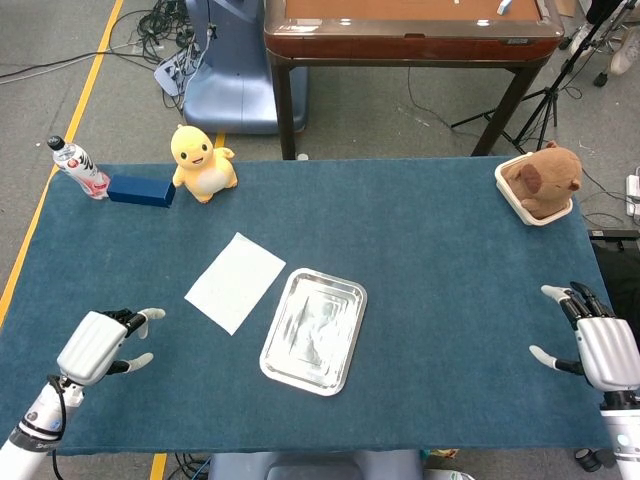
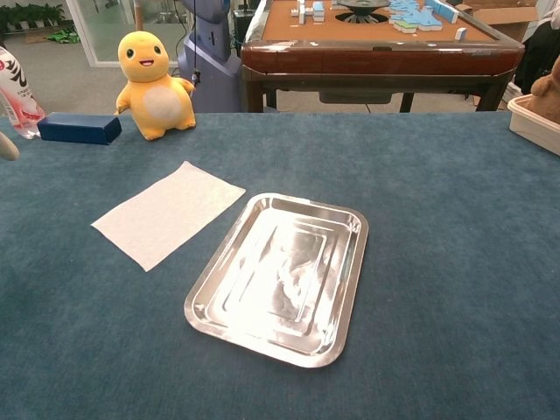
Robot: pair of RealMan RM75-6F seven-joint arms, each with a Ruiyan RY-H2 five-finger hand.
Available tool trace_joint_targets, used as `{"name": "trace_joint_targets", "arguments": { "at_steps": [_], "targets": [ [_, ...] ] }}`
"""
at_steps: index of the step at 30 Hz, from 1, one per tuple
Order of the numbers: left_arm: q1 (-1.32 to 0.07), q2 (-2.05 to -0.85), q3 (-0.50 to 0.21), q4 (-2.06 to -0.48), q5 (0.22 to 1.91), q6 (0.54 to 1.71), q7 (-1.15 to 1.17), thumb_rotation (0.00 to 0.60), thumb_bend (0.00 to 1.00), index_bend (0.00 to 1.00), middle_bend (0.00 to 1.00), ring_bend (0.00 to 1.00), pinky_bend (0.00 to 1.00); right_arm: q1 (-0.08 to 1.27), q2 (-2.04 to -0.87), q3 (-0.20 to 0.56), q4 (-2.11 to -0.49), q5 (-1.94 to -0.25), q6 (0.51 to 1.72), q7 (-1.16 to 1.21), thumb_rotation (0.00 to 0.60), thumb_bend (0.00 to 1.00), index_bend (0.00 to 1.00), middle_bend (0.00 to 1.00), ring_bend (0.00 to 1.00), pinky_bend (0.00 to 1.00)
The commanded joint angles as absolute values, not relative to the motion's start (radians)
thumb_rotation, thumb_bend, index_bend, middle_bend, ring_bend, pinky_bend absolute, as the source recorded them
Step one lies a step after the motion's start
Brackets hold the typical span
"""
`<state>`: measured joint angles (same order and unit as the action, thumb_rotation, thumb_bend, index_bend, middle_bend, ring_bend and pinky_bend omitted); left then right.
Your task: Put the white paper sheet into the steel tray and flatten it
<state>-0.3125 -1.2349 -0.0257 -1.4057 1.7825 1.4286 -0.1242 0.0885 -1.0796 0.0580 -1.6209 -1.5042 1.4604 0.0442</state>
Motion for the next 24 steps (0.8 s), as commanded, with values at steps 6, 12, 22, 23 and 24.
{"name": "trace_joint_targets", "arguments": {
  "at_steps": [6,12,22,23,24],
  "targets": [
    [-0.386,-1.27,-0.019,-1.322,1.802,1.38,-0.176,0.6,0.07,0.31,0.55,0.53,0.75,0.088,-1.077,0.059,-1.621,-1.501,1.459,0.052,0.6,0.0,0.23,0.27,0.13,0.32],
    [-0.424,-1.302,-0.013,-1.291,1.834,1.372,-0.123,0.6,0.05,0.31,0.71,0.56,0.74,0.086,-1.072,0.061,-1.623,-1.5,1.461,0.06,0.6,0.0,0.23,0.28,0.14,0.32],
    [-0.479,-1.323,0.003,-1.325,1.818,1.283,-0.04,0.6,0.05,0.28,0.87,0.61,0.74,0.082,-1.062,0.062,-1.627,-1.501,1.466,0.075,0.6,0.0,0.24,0.28,0.14,0.33],
    [-0.482,-1.326,0.003,-1.327,1.815,1.279,-0.034,0.6,0.05,0.28,0.88,0.62,0.74,0.082,-1.061,0.062,-1.627,-1.502,1.467,0.077,0.6,0.0,0.24,0.28,0.15,0.33],
    [-0.486,-1.329,0.003,-1.328,1.813,1.274,-0.028,0.6,0.05,0.29,0.89,0.62,0.74,0.081,-1.061,0.062,-1.627,-1.502,1.467,0.079,0.6,0.0,0.24,0.29,0.15,0.33]
  ]
}}
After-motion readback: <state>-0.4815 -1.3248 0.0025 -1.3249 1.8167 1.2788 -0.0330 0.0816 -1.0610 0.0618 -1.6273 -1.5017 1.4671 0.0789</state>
